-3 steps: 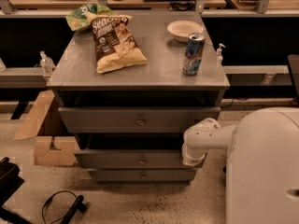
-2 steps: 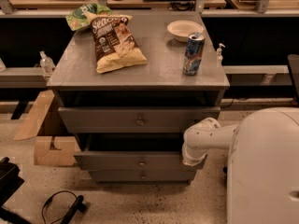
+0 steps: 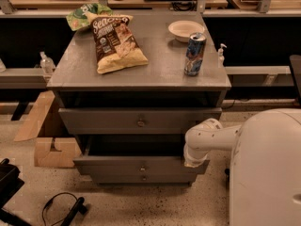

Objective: Open middle drawer

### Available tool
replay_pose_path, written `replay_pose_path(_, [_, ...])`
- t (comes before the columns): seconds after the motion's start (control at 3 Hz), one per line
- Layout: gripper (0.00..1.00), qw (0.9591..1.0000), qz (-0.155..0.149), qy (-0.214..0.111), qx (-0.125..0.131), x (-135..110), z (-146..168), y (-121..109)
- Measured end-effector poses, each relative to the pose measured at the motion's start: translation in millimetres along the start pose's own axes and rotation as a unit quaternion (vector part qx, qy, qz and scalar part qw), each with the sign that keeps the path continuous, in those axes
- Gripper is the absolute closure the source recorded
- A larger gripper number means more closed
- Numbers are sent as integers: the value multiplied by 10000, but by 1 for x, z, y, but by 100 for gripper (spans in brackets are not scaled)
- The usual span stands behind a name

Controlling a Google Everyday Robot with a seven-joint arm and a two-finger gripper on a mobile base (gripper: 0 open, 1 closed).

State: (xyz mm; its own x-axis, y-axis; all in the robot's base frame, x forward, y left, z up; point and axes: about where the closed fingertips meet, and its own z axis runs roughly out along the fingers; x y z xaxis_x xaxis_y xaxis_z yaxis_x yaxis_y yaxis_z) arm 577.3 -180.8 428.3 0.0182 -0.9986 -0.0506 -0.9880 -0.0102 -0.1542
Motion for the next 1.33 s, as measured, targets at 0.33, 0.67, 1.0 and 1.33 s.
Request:
replay_pose_path(0.33, [100, 10000, 0, 0, 0, 0, 0, 0])
replay_pose_path(0.67, [100, 10000, 0, 0, 0, 0, 0, 0])
replay_pose_path(1.0, [100, 10000, 0, 0, 0, 0, 0, 0])
replay_pose_path(1.33, [100, 10000, 0, 0, 0, 0, 0, 0])
